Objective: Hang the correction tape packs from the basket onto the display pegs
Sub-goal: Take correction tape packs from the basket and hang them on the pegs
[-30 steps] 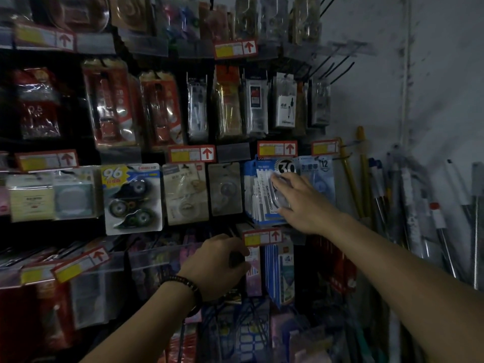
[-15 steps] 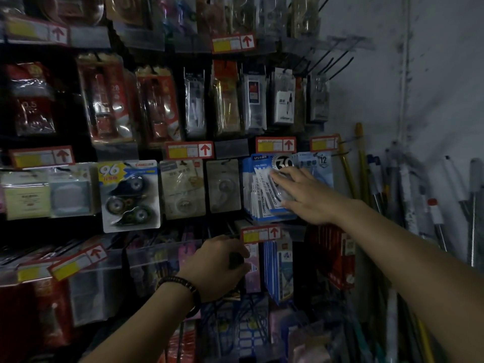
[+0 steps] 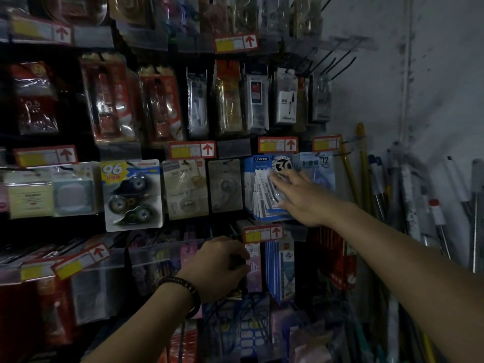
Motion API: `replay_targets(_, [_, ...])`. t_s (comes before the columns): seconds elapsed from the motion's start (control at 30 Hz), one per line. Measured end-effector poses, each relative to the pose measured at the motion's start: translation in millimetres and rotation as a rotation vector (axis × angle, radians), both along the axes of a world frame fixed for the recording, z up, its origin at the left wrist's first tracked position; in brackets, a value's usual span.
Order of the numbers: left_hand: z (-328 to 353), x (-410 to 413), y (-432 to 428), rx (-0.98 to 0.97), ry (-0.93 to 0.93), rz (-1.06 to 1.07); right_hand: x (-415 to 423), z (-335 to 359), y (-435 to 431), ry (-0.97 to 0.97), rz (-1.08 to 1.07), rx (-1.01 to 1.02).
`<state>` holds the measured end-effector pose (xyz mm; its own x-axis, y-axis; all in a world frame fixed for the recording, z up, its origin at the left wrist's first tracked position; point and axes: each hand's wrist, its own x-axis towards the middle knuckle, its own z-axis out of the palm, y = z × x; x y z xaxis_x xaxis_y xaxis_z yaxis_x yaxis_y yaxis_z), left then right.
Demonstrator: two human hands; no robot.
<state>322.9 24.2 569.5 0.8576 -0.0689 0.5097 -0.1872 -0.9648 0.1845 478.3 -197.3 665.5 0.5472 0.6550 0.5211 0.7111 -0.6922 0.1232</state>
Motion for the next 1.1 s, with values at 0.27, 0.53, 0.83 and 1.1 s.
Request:
replay_targets(0.27, [-6.8,2.3,3.4,-0.008,0.010,0.005,22.4,-28.9,36.0,-0.057,-0.064,0.077])
replay_targets(0.53, [-15.5,-2.2,20.3,-0.011,0.062,0.026,28.5,-18.4,64.6,0.027,-0.105,0.110])
replay_targets(0.83, [-37.0,-36.5,19.8,-0.045,0.096,0.010,-13.8,-52.0,46.8,-0.082,-0.048,0.288])
replay_targets(1.1, [-171.6,-102.9,28.2,-0.125,0.313,0.048,-101.4,-213.7,33.4,0.061,0.299,0.341])
